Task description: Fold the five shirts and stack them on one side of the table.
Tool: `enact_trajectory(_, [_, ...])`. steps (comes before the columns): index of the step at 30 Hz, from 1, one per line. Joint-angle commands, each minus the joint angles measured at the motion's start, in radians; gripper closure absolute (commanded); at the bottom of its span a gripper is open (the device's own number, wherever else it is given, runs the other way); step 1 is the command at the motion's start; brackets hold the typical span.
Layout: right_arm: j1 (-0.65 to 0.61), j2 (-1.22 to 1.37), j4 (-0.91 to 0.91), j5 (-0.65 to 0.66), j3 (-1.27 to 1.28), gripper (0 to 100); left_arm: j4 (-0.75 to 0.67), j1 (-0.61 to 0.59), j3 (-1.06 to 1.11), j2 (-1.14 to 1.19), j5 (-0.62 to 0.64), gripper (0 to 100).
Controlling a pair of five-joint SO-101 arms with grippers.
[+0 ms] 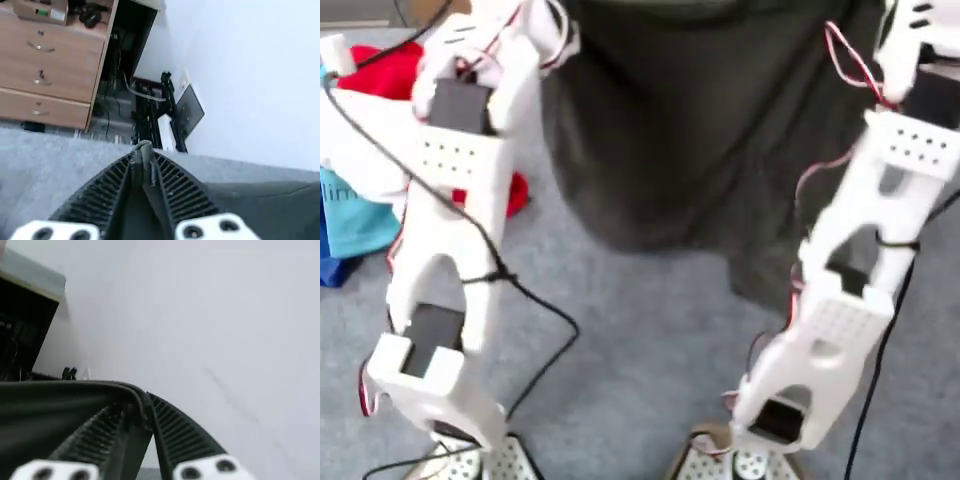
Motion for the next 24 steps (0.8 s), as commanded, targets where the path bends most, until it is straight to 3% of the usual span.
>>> enact_trajectory(1, [0.024, -0.012, 0.107, -0.034, -0.194, 99.7, 0.245, 0.002, -0.218, -0.088, 0.005, 98])
enact_trajectory(9, [0.09, -0.136, 0.273, -0.035, -0.265, 99.7, 0.548, 0.011, -0.494, -0.176, 0.005, 98])
enact_trajectory(13, [0.11, -0.245, 0.384, -0.028, -0.282, 99.7, 0.694, 0.087, -0.603, -0.22, 0.003, 98])
enact_trajectory(20, [0.177, -0.486, 0.436, -0.107, -0.28, 99.7, 0.698, 0.19, -0.632, -0.406, 0.003, 98])
enact_trajectory(24, [0.157, -0.498, 0.387, -0.117, -0.211, 99.7, 0.611, 0.189, -0.391, -0.335, 0.0, 98])
